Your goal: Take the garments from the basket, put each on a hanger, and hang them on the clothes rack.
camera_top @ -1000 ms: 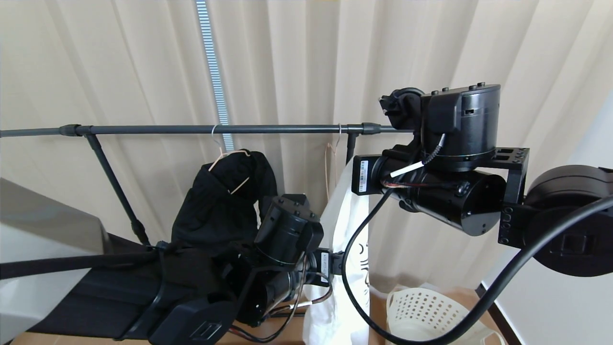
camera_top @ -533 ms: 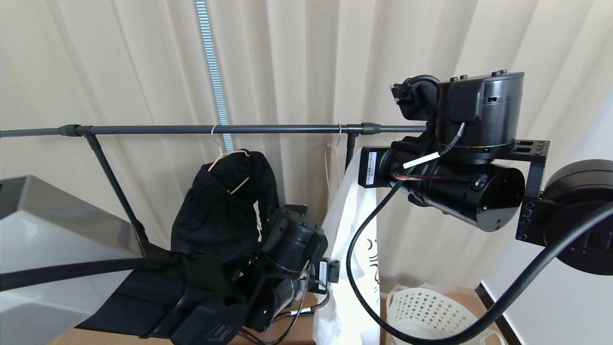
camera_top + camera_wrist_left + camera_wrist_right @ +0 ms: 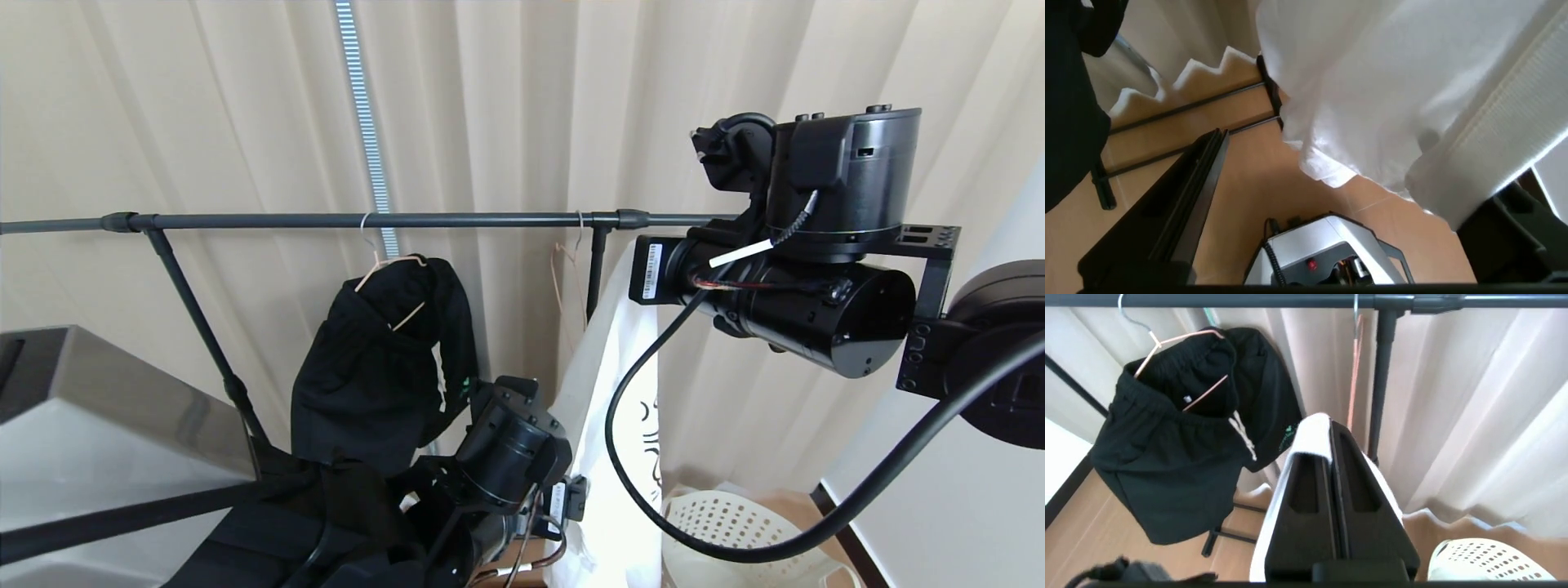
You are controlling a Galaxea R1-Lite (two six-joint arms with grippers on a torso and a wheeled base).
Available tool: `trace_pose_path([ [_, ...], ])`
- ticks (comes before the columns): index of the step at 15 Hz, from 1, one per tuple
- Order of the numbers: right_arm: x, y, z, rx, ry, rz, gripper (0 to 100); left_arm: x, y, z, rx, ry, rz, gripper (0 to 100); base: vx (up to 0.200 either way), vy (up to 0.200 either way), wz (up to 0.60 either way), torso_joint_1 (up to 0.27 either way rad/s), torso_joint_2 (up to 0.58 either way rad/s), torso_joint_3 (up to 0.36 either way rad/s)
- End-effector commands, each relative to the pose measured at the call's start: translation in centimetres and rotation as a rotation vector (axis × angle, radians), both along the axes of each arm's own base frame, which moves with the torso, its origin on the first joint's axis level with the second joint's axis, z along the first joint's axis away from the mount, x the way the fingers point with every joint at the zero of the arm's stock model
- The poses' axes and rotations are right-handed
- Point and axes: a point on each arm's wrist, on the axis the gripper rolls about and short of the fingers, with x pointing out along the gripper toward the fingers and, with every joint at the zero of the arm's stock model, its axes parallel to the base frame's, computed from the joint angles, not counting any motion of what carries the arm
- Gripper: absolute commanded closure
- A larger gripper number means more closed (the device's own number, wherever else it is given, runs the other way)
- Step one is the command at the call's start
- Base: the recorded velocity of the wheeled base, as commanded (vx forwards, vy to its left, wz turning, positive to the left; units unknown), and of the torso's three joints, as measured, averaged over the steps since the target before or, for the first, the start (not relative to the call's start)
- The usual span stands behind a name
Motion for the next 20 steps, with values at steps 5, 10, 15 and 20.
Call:
trace_pose_path([
  [5, 0.4, -1.6, 1.2, 0.019, -0.03, -0.043, 100, -1.2, 0.4, -0.4, 0.02, 0.018, -0.015, 0, 0.0, 0.0, 0.0, 0.0, 0.0, 0.0],
  [10, 0.9, -2.3, 1.0, 0.005, -0.028, -0.067, 100, -1.9, 1.2, 1.0, 0.0, -0.017, 0.014, 100, 0.0, 0.0, 0.0, 0.0, 0.0, 0.0],
  [15, 1.2, -4.1, -0.7, -0.187, -0.01, -0.083, 100, -1.6, 4.0, 4.3, -0.066, -0.08, 0.067, 100, 0.0, 0.0, 0.0, 0.0, 0.0, 0.0],
  [20, 1.3, -5.8, -1.7, -0.332, 0.011, -0.102, 100, -0.2, 7.1, 7.3, -0.068, -0.18, 0.099, 100, 0.0, 0.0, 0.0, 0.0, 0.0, 0.0],
])
